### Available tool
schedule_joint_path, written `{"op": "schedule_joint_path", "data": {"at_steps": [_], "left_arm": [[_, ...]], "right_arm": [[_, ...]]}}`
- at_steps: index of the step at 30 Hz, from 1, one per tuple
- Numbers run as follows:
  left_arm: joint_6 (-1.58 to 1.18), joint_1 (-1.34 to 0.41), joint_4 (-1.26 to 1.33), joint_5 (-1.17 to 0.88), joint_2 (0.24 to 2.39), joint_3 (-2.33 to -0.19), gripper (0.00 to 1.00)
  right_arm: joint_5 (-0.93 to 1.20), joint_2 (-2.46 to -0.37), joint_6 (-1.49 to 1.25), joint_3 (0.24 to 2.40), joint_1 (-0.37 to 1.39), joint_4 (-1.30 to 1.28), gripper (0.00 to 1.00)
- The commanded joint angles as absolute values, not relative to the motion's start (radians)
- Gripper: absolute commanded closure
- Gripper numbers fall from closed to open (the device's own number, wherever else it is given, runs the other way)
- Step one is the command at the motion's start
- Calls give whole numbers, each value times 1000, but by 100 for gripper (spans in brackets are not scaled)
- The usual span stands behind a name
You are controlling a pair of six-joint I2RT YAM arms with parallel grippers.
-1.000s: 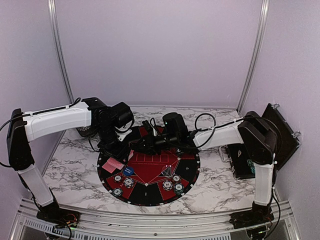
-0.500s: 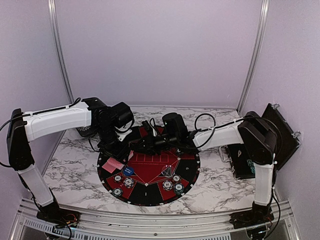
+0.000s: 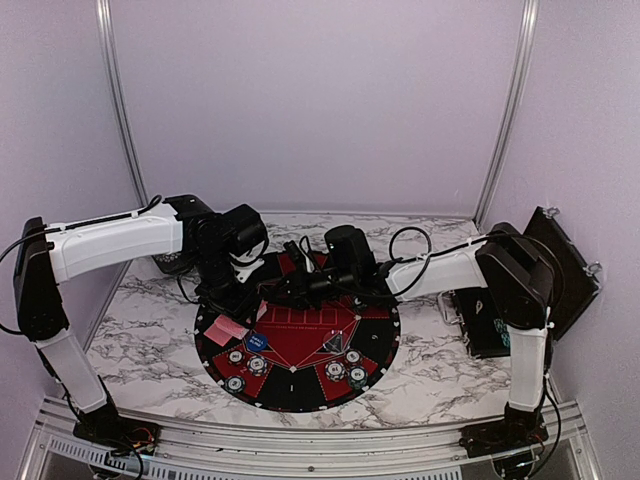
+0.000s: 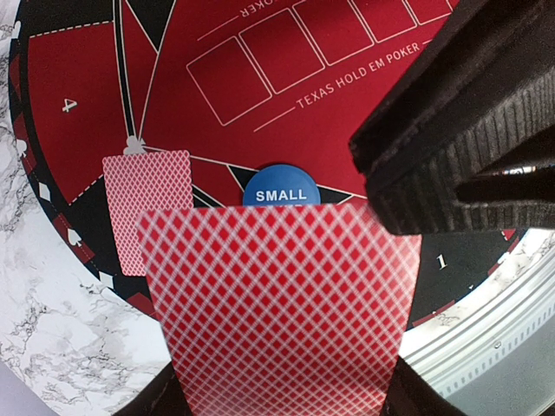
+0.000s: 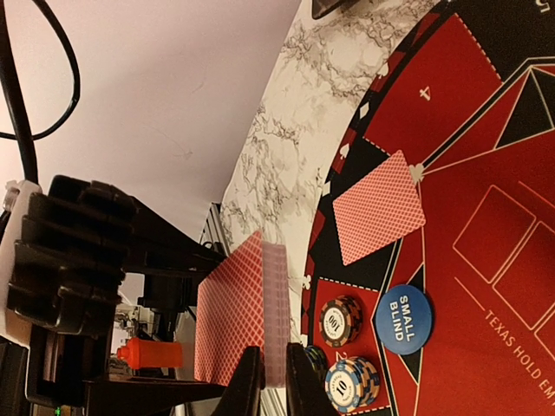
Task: Distribute texas hold em gaming equipment
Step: Pick up the poker card from the face-down deck piles.
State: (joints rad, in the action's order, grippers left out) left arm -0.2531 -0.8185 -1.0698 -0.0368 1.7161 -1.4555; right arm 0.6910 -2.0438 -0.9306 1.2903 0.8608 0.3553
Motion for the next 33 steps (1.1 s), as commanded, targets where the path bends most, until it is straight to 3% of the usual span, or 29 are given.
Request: {"op": "schedule_joint_path", "data": {"at_steps": [1,33], "left_arm": [[-243,-824,-1066,-44,1712,-1459,47],[-244,-824,-1065,-46,1708,-1454,47]], "right_arm": [[690,-2011,-933,1288,869,379,91],[681,-1990,-938,1291,839,365,97]]}}
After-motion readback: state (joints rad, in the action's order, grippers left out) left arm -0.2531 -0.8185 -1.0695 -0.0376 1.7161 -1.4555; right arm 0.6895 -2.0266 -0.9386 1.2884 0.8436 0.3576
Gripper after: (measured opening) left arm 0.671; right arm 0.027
